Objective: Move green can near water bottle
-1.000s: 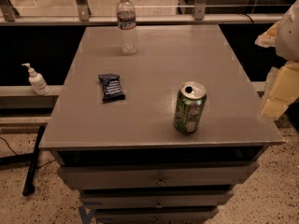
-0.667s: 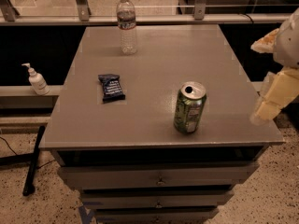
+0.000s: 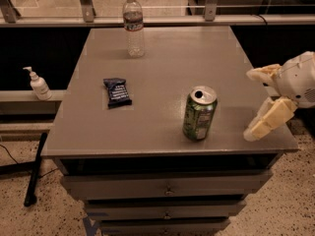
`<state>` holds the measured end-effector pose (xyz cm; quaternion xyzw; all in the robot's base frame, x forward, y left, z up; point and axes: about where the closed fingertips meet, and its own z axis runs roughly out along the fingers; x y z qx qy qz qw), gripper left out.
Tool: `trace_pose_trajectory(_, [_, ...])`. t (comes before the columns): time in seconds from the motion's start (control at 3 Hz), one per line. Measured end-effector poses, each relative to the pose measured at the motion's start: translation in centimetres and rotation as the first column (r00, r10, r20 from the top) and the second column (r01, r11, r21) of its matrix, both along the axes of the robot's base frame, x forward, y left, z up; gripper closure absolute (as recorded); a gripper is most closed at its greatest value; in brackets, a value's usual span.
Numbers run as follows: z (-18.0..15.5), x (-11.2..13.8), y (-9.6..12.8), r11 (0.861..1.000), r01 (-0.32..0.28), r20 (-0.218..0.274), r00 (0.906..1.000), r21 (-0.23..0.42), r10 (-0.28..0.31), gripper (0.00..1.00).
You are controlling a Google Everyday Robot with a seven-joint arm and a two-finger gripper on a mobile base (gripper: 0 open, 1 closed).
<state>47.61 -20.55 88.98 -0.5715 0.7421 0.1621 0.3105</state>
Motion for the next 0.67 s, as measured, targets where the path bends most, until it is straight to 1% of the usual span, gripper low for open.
trace_pose_trajectory(0.33, [-1.5, 0.5, 1.8, 0.978, -0.041, 0.008, 0.9992, 0.207, 0.040, 0.00])
trace_pose_trajectory(0.67, [-1.6, 0.1, 4.0, 0.930, -0.084, 0.028, 0.9964, 0.357, 0.080, 0.00])
